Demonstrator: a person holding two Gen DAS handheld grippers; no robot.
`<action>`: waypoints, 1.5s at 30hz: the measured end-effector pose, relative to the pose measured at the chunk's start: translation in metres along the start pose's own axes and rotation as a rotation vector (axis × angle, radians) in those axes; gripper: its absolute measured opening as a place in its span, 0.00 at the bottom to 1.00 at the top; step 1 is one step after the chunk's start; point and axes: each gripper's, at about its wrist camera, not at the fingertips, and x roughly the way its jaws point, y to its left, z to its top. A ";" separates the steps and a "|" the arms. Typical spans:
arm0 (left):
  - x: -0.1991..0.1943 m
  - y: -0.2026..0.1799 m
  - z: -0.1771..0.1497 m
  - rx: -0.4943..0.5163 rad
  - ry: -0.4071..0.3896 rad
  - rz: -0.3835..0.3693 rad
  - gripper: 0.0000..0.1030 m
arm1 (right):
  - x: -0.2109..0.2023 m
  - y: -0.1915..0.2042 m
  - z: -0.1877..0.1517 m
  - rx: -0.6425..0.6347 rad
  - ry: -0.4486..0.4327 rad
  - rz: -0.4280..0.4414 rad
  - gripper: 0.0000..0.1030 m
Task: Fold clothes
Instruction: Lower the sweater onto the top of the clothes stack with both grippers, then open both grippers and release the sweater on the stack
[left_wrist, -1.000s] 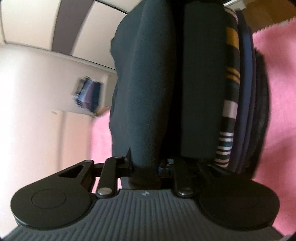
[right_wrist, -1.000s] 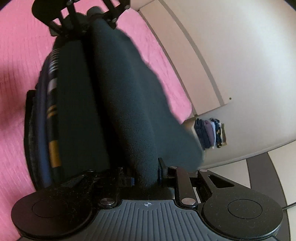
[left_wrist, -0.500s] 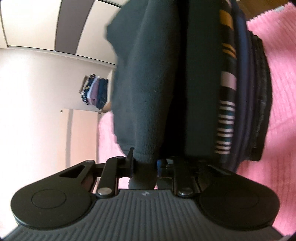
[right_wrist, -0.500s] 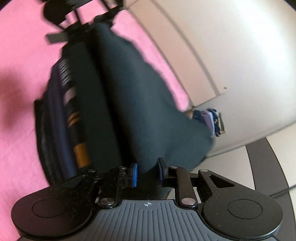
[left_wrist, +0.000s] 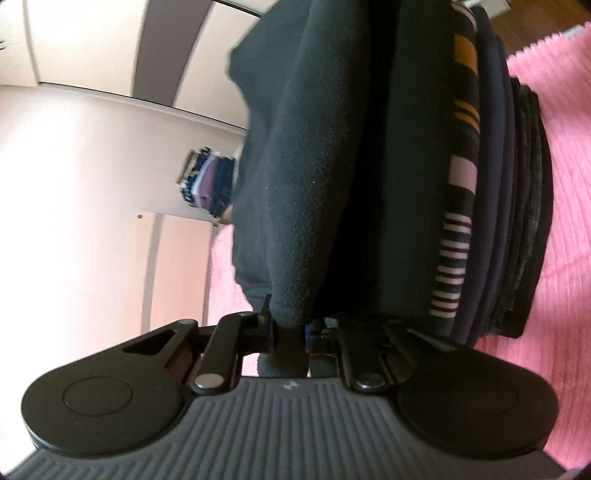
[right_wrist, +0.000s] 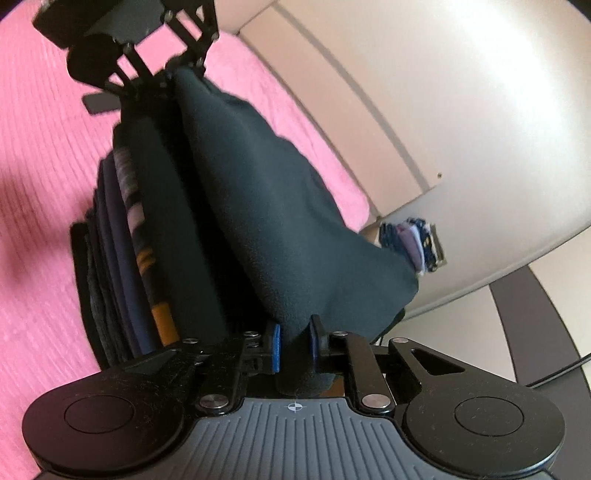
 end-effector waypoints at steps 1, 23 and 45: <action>-0.003 -0.003 -0.004 -0.002 -0.003 -0.006 0.10 | 0.002 0.009 0.000 -0.010 -0.007 0.007 0.13; -0.061 0.065 -0.019 -0.540 -0.131 -0.067 0.19 | 0.026 0.044 0.000 -0.050 0.035 0.020 0.37; -0.021 0.054 -0.016 -0.803 -0.010 -0.420 0.13 | 0.057 -0.015 -0.027 0.902 0.040 0.368 0.40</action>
